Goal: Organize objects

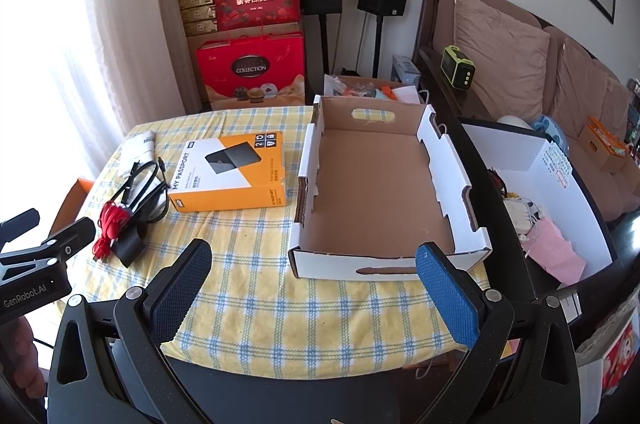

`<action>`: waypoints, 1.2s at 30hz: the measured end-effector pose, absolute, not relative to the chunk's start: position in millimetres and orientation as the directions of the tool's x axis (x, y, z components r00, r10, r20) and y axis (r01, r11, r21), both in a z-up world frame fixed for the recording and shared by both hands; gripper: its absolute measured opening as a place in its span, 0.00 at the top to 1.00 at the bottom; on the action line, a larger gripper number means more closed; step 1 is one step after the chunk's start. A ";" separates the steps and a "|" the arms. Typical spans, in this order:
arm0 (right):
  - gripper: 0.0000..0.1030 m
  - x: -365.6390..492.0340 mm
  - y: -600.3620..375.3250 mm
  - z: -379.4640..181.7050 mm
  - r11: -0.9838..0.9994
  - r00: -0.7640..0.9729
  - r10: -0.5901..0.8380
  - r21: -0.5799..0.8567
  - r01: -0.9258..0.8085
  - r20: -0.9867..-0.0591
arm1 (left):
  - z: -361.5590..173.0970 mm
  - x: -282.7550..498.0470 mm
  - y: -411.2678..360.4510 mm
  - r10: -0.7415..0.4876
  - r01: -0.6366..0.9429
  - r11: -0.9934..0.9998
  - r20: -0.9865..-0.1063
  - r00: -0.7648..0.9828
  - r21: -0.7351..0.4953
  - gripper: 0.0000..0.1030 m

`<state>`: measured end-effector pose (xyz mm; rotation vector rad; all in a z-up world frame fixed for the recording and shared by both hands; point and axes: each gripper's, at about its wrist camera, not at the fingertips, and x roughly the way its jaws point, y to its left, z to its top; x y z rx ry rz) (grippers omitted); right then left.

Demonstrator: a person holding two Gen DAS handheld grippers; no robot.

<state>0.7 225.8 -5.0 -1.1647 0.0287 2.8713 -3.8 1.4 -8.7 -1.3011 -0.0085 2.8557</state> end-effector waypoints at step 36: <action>0.00 1.1 221.7 -0.9 -0.999 -0.720 0.040 -0.004 -0.051 -0.693 | -4.7 -2.3 4.4 0.009 -0.013 -1.000 -0.757 -0.653 -0.001 0.00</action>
